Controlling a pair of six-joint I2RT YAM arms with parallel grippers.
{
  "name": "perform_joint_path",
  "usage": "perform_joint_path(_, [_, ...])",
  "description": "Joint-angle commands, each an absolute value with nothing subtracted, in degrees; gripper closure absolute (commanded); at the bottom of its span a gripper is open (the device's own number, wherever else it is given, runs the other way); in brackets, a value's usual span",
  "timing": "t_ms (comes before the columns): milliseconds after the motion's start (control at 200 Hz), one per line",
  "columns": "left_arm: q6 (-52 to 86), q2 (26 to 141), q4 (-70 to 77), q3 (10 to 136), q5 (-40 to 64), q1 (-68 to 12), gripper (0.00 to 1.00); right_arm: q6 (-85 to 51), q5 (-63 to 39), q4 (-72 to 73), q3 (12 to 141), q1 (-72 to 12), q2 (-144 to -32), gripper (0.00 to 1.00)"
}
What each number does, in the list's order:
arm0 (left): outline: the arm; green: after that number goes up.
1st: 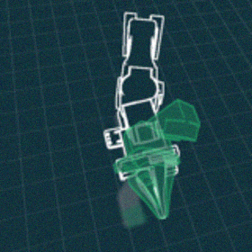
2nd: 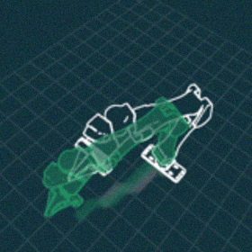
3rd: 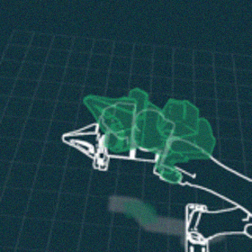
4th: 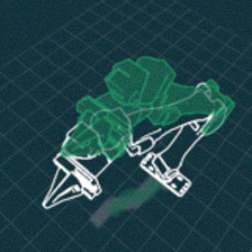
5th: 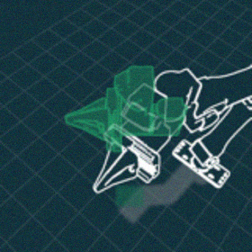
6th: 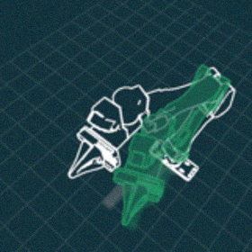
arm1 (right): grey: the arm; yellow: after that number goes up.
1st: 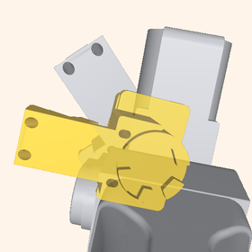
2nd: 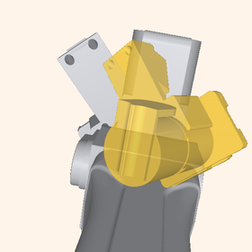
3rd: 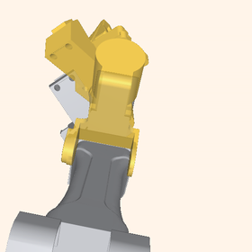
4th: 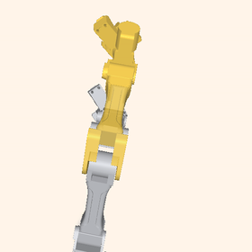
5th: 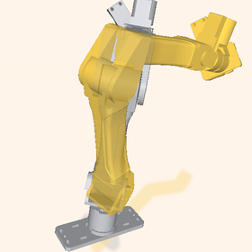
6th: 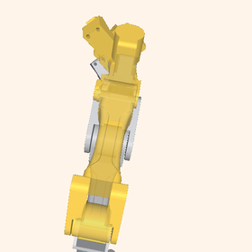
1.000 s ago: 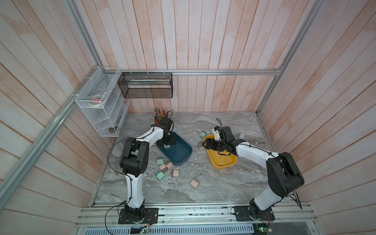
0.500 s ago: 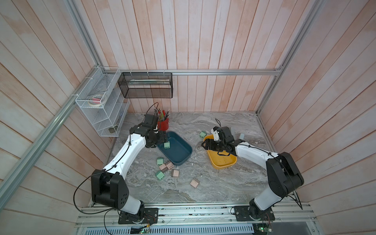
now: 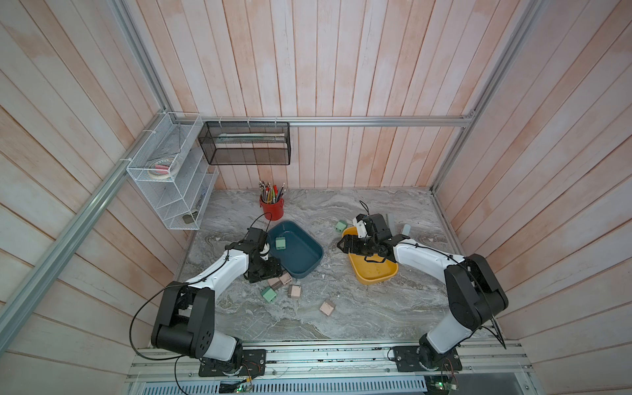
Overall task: Place the plugs by color into the storage box
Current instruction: Move the storage box to the center of the board.
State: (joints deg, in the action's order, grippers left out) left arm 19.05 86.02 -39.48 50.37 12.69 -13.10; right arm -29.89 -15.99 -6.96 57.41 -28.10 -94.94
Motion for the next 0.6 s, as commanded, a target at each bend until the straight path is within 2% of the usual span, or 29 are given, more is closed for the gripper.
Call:
perform_joint_path(0, [16.97, 87.88, -34.36, 50.92, 10.2, -11.96, 0.22, -28.78, -16.36, -7.92, 57.69, -28.42, -95.03, 0.2])
perform_joint_path(370, [15.0, 96.34, -35.66, 59.5, 11.04, -9.84, 0.2, -28.52, -16.16, -8.48, 57.54, -28.47, -95.1, 0.2])
perform_joint_path(445, [15.27, 96.47, -36.72, 59.99, 9.76, -9.93, 0.15, -28.3, -16.08, -8.67, 57.68, -28.48, -95.18, 0.2])
perform_joint_path(595, [15.12, 94.58, -37.2, 57.85, 10.52, -9.93, 0.15, -28.65, -16.12, -7.88, 57.25, -28.48, -95.5, 0.2])
